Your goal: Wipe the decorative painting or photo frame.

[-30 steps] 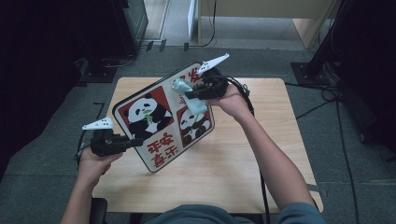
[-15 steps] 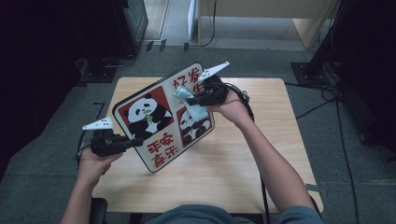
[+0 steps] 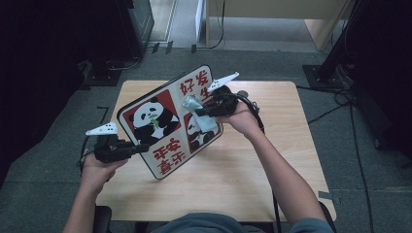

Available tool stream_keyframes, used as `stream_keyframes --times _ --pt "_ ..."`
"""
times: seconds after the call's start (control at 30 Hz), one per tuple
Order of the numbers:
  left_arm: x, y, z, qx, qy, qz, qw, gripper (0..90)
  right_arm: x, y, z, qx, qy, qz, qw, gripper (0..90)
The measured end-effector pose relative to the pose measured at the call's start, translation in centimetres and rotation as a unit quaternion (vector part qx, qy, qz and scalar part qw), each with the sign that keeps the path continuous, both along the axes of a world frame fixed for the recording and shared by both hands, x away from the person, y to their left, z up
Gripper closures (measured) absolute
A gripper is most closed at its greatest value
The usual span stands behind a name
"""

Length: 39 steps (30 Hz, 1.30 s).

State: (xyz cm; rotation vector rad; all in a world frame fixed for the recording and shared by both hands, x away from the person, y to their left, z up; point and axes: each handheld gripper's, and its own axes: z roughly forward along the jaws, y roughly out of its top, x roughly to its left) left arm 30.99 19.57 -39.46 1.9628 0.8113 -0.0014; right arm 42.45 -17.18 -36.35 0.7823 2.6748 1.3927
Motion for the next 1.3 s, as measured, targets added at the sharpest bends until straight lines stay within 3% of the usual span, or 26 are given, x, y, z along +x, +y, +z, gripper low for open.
stream_keyframes --times 0.87,0.93,1.3 --pt "0.0 0.0 0.0 0.001 -0.001 -0.001 1.0 78.8 -0.6 -0.6 -3.7 0.009 0.023 0.005 0.9997 79.7" --pt "0.0 0.0 0.0 0.001 -0.001 -0.001 1.0 78.7 -0.7 -0.6 -4.3 0.004 0.033 0.005 0.9994 79.7" --pt "-0.1 0.0 0.0 0.002 0.0 -0.001 1.0 78.6 -1.2 -0.9 -6.4 -0.003 0.043 0.003 0.9991 79.5"
